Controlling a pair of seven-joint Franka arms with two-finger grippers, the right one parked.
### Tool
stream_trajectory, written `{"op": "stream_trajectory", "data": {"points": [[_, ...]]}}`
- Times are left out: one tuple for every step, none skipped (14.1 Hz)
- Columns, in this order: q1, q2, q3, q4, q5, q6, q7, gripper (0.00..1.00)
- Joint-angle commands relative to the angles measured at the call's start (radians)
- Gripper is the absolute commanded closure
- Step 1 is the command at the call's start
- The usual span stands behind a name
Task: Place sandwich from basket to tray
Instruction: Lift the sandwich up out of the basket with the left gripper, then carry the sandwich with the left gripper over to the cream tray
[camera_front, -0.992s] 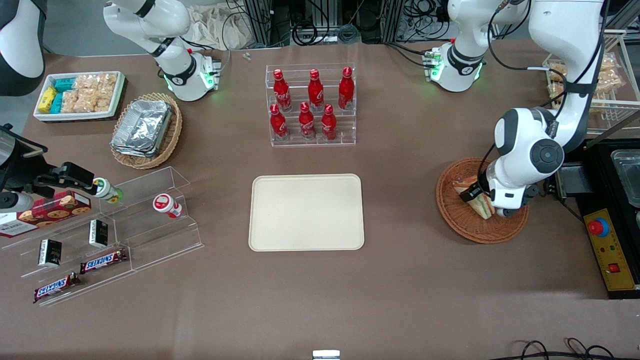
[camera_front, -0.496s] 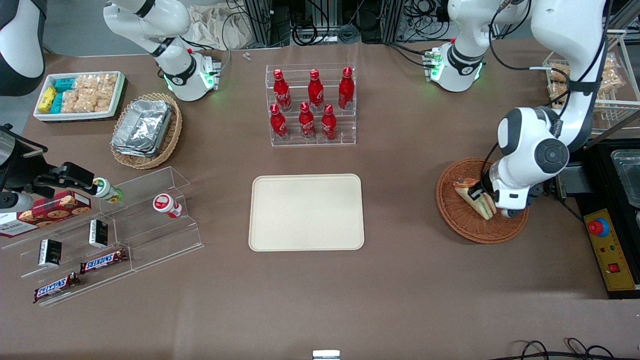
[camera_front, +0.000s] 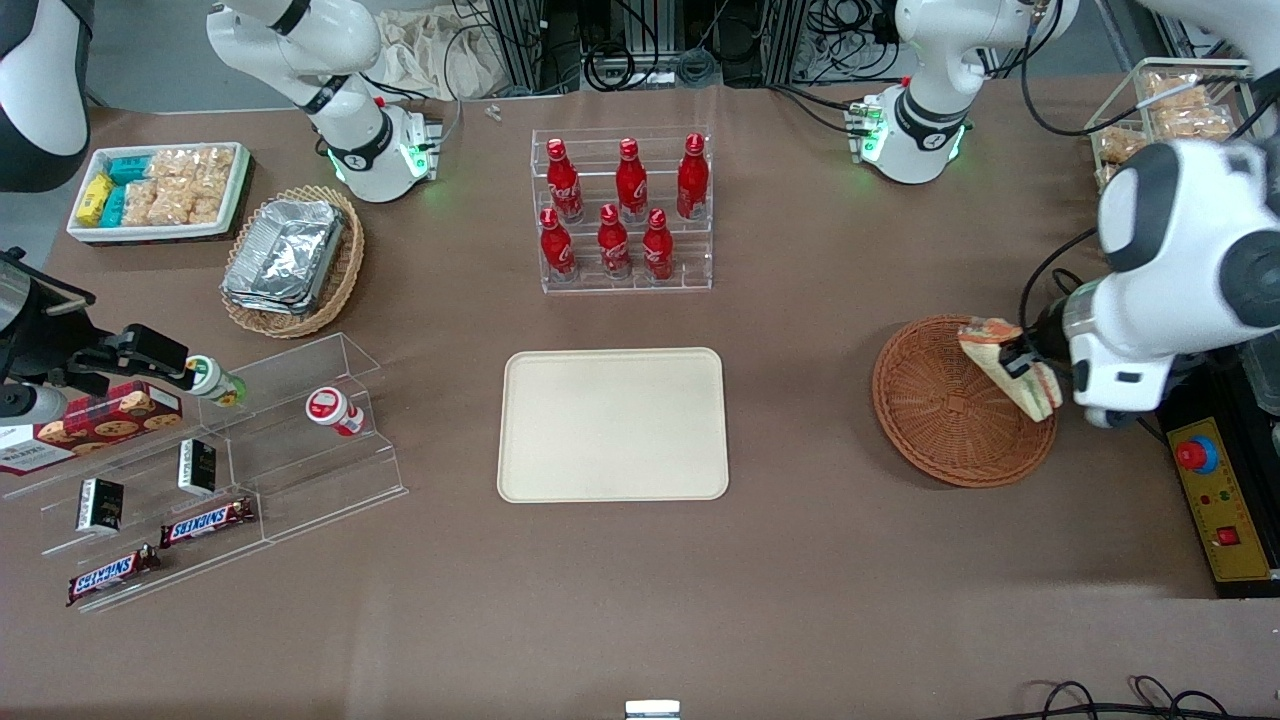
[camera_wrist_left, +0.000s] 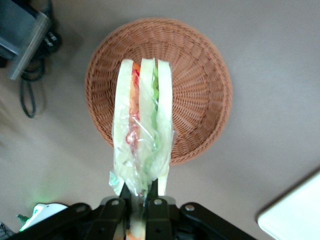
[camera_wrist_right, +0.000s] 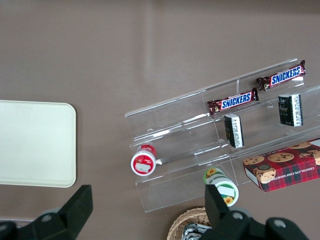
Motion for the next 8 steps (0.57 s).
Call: {"op": "stream_trajectory", "data": {"points": [[-0.002,0.025,-0.002,0.141,0.000,-0.082,0.029,1.00],[-0.007,0.027,-0.005,0.144,-0.002,-0.085,0.031,1.00],[-0.008,0.027,-0.024,0.150,-0.009,-0.087,0.031,1.00],[-0.007,0.027,-0.044,0.151,-0.023,-0.087,0.034,1.00],[-0.008,0.028,-0.071,0.153,-0.026,-0.087,0.045,1.00],[-0.008,0.032,-0.114,0.153,-0.038,-0.087,0.042,1.00],[-0.008,0.035,-0.149,0.153,-0.051,-0.087,0.031,1.00],[-0.008,0.036,-0.186,0.153,-0.061,-0.083,0.029,1.00]]}}
